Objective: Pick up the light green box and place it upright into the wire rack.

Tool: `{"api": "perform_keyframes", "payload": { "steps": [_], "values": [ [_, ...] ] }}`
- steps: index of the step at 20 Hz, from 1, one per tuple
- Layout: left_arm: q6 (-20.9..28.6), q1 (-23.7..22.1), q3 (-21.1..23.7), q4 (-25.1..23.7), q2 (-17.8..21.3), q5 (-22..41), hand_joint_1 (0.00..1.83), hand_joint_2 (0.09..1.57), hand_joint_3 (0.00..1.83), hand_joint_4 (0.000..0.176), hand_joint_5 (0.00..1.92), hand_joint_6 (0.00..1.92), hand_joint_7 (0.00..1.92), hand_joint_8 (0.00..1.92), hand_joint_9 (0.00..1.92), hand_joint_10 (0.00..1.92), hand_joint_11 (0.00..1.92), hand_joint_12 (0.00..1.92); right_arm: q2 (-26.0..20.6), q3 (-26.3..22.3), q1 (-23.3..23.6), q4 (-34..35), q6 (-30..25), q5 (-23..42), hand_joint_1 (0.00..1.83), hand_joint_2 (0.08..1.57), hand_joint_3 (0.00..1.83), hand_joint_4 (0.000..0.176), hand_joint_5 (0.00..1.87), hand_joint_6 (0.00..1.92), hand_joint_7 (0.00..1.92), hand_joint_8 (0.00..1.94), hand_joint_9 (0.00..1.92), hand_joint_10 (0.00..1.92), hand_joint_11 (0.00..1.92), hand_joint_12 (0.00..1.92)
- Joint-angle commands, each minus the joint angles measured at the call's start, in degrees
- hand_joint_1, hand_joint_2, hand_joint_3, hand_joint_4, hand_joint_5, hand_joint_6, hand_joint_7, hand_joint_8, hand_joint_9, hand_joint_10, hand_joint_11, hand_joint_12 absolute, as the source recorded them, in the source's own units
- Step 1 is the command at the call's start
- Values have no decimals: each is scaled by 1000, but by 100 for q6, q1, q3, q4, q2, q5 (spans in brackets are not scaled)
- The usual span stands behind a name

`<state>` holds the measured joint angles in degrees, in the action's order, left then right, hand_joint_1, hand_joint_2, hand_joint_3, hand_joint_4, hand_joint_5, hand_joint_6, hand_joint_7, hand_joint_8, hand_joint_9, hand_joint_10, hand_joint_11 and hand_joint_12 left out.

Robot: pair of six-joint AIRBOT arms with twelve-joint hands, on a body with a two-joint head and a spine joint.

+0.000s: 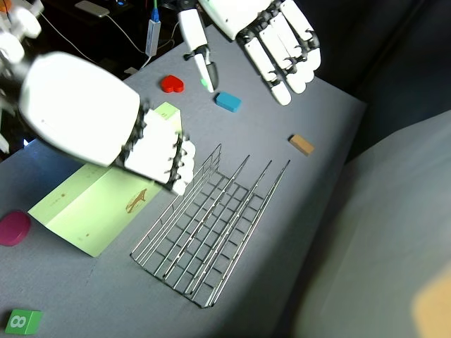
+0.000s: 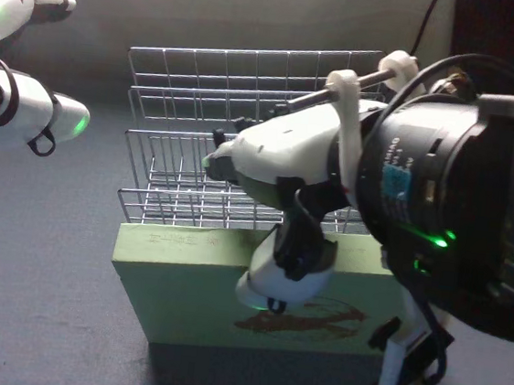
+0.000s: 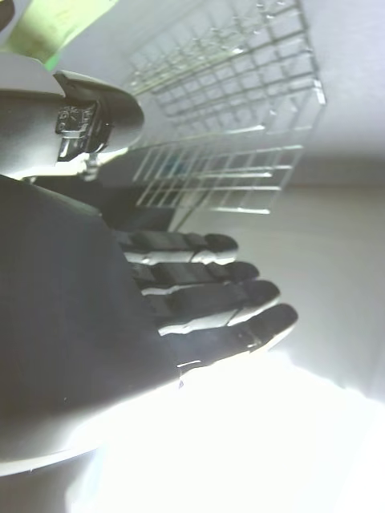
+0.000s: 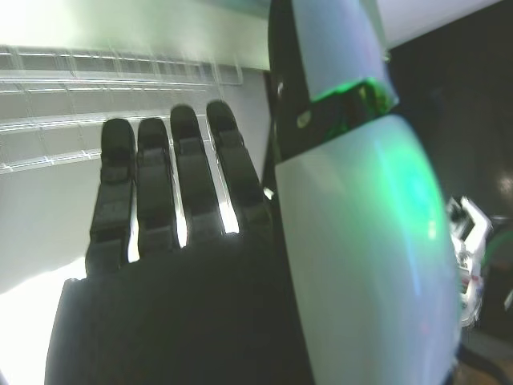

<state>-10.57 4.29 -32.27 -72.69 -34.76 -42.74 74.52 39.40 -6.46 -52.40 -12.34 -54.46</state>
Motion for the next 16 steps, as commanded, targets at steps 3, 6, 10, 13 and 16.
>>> {"api": "perform_keyframes", "payload": {
  "steps": [3, 6, 10, 13, 16],
  "values": [
    [-217, -43, -51, -462, 96, 92, 66, 1238, 7, 0, 225, 7, 198, 2, 200, 0, 0, 635, 47, 66, -8, -351, -75, 243, 965, 1017, 0, 0, 164, 6, 138, 3, 99, 3, 0, 395],
    [-311, -31, -92, -457, 190, 166, 70, 1240, 5, 0, 255, 15, 217, 7, 199, 0, 0, 635, 45, 107, -14, -146, -91, 230, 963, 1017, 0, 0, 170, 5, 149, 4, 102, 2, 0, 424],
    [-942, -48, -174, -66, 259, 363, 72, 1242, 2, 0, 260, 4, 233, 7, 211, 4, 0, 658, 31, 106, -7, -143, -62, 209, 1013, 1097, 13, 0, 337, 18, 408, 17, 364, 36, 0, 970],
    [-968, -59, -196, -66, 263, 422, 78, 1240, 0, 0, 260, 2, 241, 6, 217, 4, 0, 671, 13, 106, 14, -144, -5, 209, 1117, 1182, 2, 0, 594, 23, 684, 20, 636, 73, 180, 1246],
    [-1147, -125, -185, -66, 263, 491, 125, 1224, 0, 0, 261, 1, 252, 5, 217, 2, 0, 670, -6, 103, 43, -143, 95, 192, 1332, 1233, 0, 0, 664, 1016, 846, 1148, 784, 1229, 529, 1378]
  ]
}}
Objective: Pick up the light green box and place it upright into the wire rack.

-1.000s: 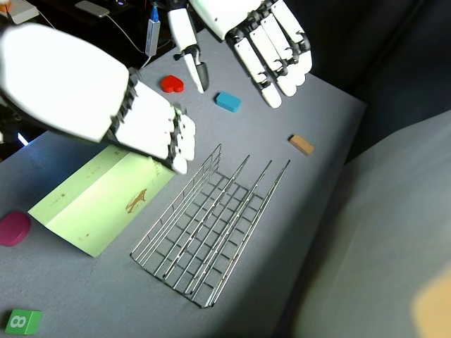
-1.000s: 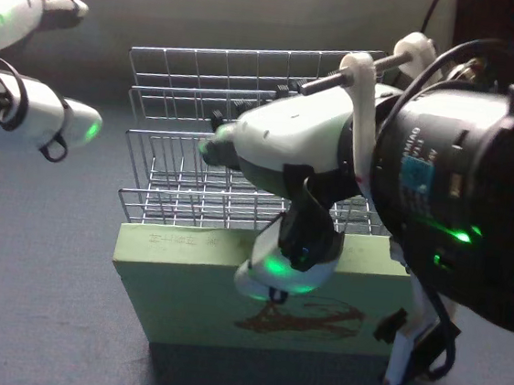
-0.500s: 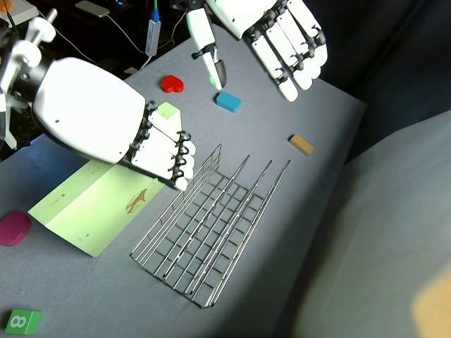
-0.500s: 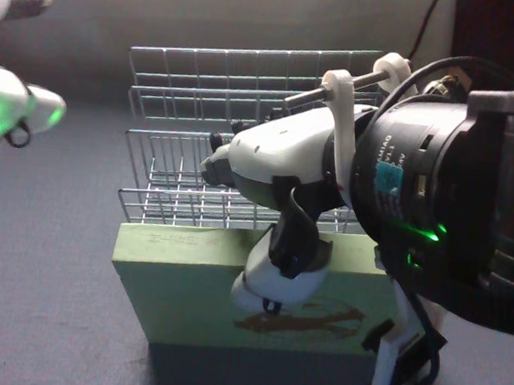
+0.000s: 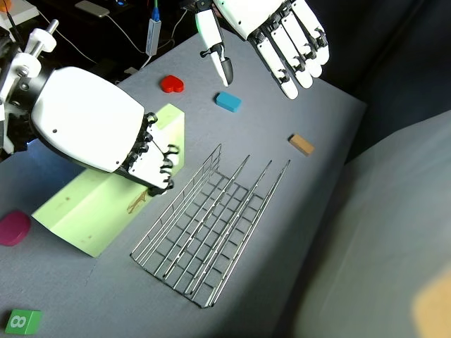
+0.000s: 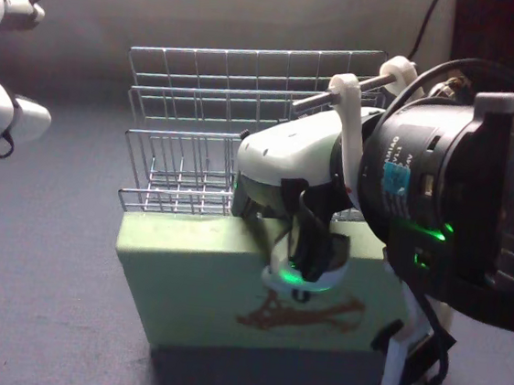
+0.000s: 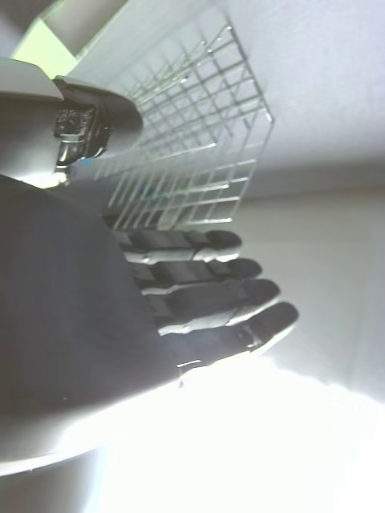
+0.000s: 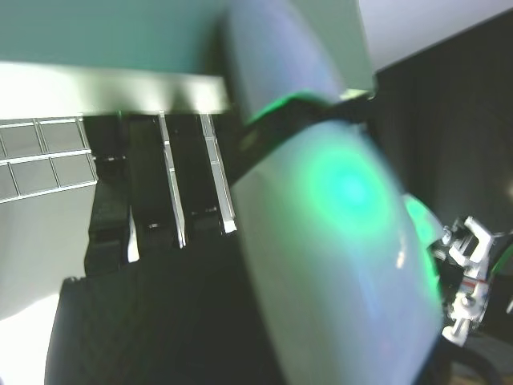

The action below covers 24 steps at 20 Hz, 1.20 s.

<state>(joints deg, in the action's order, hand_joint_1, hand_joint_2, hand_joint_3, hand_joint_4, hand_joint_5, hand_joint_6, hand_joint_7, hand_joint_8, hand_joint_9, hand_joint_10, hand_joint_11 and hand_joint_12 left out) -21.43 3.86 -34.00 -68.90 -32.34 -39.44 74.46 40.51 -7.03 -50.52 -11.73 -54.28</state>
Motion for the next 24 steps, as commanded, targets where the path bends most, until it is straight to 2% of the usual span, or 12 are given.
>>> {"api": "perform_keyframes", "payload": {
  "steps": [1, 2, 3, 6, 8, 13, 19, 24],
  "values": [
    [-109, -80, -15, -445, 21, 200, 125, 1224, 0, 0, 261, 1, 252, 5, 217, 2, 0, 670, -12, -8, 105, -332, 38, 174, 1332, 1233, 0, 0, 664, 1016, 846, 1148, 784, 1229, 529, 1378],
    [-154, -80, -16, -445, 25, 236, 138, 1218, 0, 0, 261, 1, 252, 4, 218, 2, 0, 670, -23, -9, 107, -332, 47, 170, 1228, 1190, 0, 0, 781, 1135, 895, 1245, 754, 1258, 645, 1519],
    [-207, -80, -16, -445, 26, 256, 140, 1217, 0, 0, 261, 1, 252, 4, 218, 2, 0, 670, -33, -12, 109, -332, 62, 160, 1210, 1173, 0, 0, 844, 1074, 915, 1244, 780, 1208, 674, 1556],
    [-435, -75, -12, -345, 27, 278, 147, 1217, 0, 0, 266, 2, 241, 0, 219, 2, 0, 674, -78, -55, 151, -332, 118, 139, 1206, 1167, 1, 0, 891, 1013, 894, 1289, 771, 1285, 694, 1656],
    [-730, -93, -25, -148, 27, 310, 157, 1213, 0, 0, 266, 2, 240, 0, 218, 1, 0, 675, -125, -98, 213, -332, 135, 136, 1209, 1171, 1, 0, 867, 1027, 901, 1297, 767, 1301, 699, 1670],
    [-735, -95, -14, -151, 25, 313, 158, 1213, 0, 0, 259, 0, 238, 0, 218, 1, 0, 680, -396, -349, 582, -330, 254, 336, 1215, 1173, 1, 0, 837, 1053, 920, 1281, 787, 1307, 691, 1671],
    [-726, -206, -4, -150, 23, 226, 79, 1249, 9, 0, 252, 0, 239, 0, 215, 0, 0, 684, -679, -530, 1326, -335, 425, 418, 1218, 1174, 0, 0, 827, 1065, 928, 1274, 787, 1288, 691, 1651],
    [-743, -221, -6, -151, 23, 206, 78, 1252, 5, 0, 249, 1, 226, 0, 219, 1, 0, 698, -654, -525, 1584, -1109, 277, 388, 1213, 1180, 1, 0, 813, 1089, 917, 1283, 770, 1283, 662, 1652]
  ]
}}
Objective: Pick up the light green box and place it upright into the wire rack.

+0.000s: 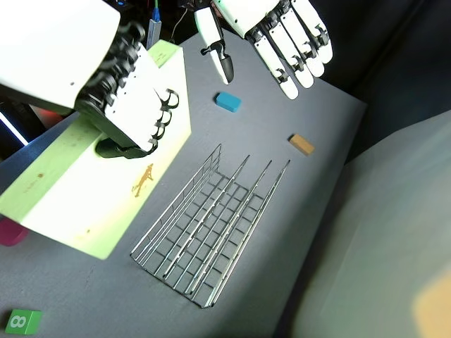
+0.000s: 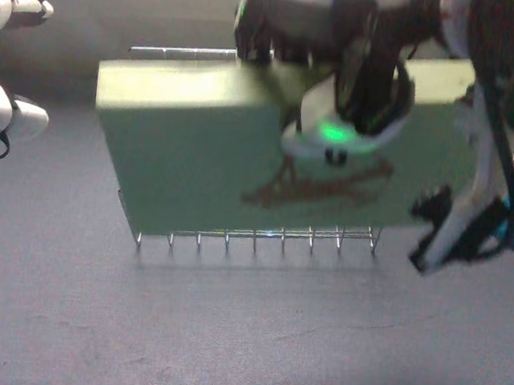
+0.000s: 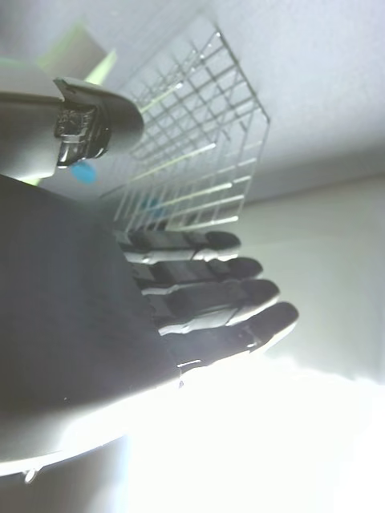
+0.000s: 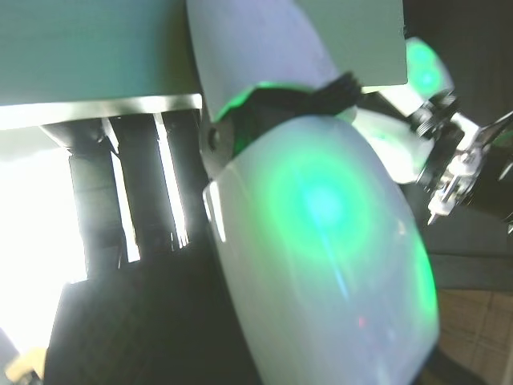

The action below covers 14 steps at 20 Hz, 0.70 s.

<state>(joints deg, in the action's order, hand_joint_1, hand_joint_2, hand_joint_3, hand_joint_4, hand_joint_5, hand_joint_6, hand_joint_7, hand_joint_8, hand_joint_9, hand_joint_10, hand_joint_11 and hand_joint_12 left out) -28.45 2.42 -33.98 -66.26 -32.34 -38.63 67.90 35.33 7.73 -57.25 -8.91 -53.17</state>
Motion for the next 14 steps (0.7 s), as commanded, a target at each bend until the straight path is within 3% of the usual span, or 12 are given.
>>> {"api": "perform_keyframes", "payload": {
  "steps": [1, 6, 14],
  "values": [
    [-41, -77, 0, -415, 23, 113, 78, 1253, 5, 0, 240, 0, 227, 1, 219, 1, 0, 699, 44, 5, 129, -582, -31, 263, 1212, 1180, 1, 0, 810, 1092, 918, 1284, 768, 1283, 659, 1654],
    [-63, -78, 20, -415, 22, 93, 54, 1260, 5, 0, 202, 0, 236, 2, 224, 2, 0, 702, 425, 303, 170, -885, -240, 215, 1206, 1181, 0, 0, 816, 1101, 912, 1280, 783, 1296, 667, 1658],
    [-99, -79, 46, -413, 22, 49, 45, 1257, 2, 0, 202, 7, 220, 0, 215, 1, 0, 702, 1140, 948, -282, -1233, -428, 55, 1209, 1178, 0, 0, 826, 1087, 915, 1277, 791, 1289, 696, 1639]
  ]
}}
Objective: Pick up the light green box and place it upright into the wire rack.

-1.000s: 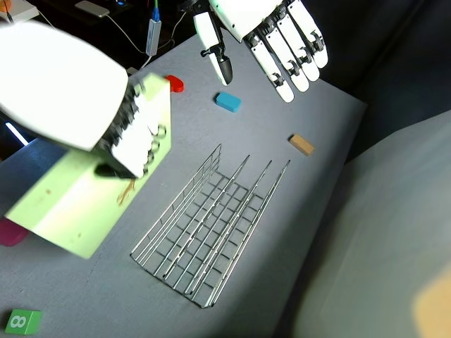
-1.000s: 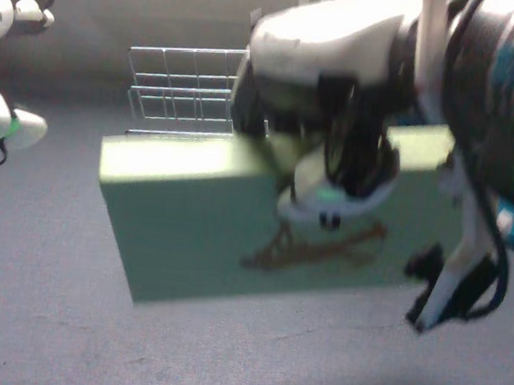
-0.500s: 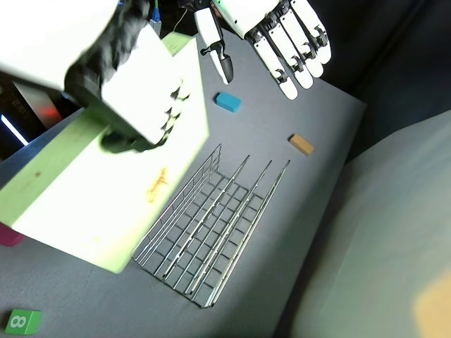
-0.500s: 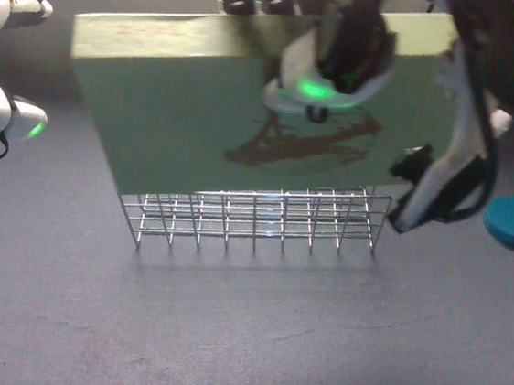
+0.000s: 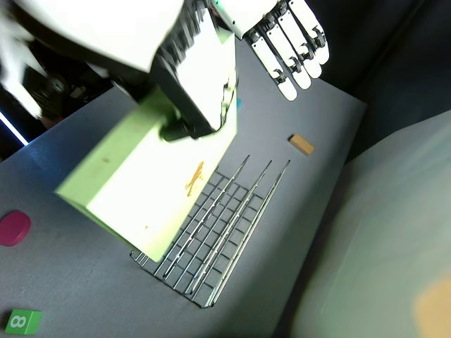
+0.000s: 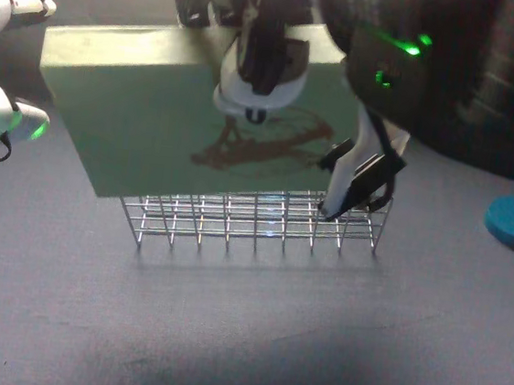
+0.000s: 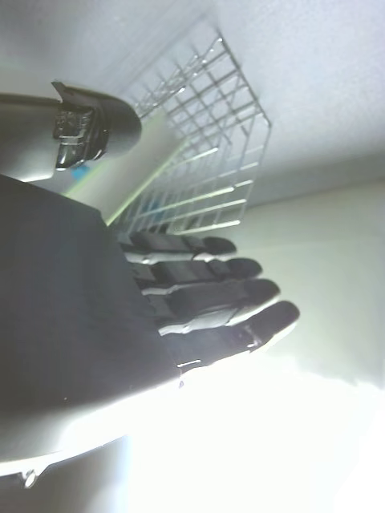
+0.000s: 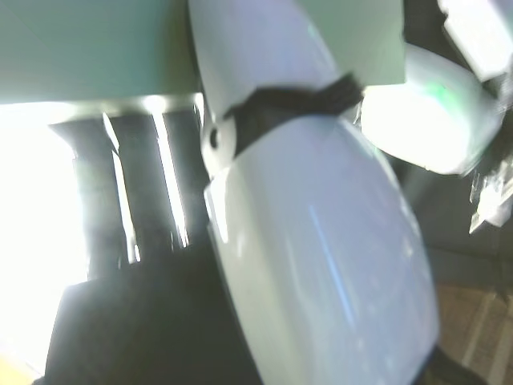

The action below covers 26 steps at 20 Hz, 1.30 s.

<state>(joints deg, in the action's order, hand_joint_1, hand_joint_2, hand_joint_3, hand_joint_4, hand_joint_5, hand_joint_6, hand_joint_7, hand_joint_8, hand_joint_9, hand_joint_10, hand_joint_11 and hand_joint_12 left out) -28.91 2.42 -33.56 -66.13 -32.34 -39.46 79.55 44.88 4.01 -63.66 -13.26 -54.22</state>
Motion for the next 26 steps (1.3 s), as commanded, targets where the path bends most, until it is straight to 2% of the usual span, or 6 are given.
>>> {"api": "perform_keyframes", "payload": {
  "steps": [1, 9, 11, 13, 15, 26],
  "values": [
    [-52, -86, 5, -426, 22, 132, 45, 1258, 2, 0, 202, 7, 220, 0, 216, 1, 0, 702, 14, 34, 73, -593, -33, 160, 1208, 1177, 0, 0, 829, 1089, 917, 1271, 794, 1289, 697, 1636],
    [-52, -92, -15, -426, 21, 96, 74, 1250, 0, 0, 197, 2, 226, 2, 221, 2, 0, 707, 178, 203, 38, -592, -211, 87, 1210, 1174, 0, 0, 835, 1079, 923, 1263, 790, 1282, 681, 1636],
    [-52, -91, -48, -426, 21, 134, 71, 1251, 0, 0, 206, 5, 231, 3, 226, 3, 0, 706, 198, 231, -2, -593, -221, 86, 1348, 1199, 0, 0, 739, 1116, 862, 1220, 758, 1552, 672, 1643],
    [-52, -81, -62, -426, 21, 121, 68, 1252, 0, 0, 207, 4, 231, 2, 227, 3, 0, 705, 229, 285, -45, -593, -251, 75, 1211, 1181, 0, 0, 810, 1115, 914, 1263, 781, 1299, 664, 1636],
    [-52, -70, -83, -427, 21, 74, 71, 1253, 0, 0, 221, 9, 238, 5, 234, 6, 0, 704, 265, 378, -85, -593, -291, 78, 1346, 1190, 0, 0, 761, 1111, 883, 1181, 765, 1527, 662, 1636],
    [-53, -44, -144, -427, 23, 84, 96, 1248, 0, 0, 278, 10, 260, 5, 244, 4, 0, 734, 374, 739, -405, -855, -464, 228, 1207, 1177, 1, 0, 814, 1114, 925, 1247, 787, 1262, 667, 1631]
  ]
}}
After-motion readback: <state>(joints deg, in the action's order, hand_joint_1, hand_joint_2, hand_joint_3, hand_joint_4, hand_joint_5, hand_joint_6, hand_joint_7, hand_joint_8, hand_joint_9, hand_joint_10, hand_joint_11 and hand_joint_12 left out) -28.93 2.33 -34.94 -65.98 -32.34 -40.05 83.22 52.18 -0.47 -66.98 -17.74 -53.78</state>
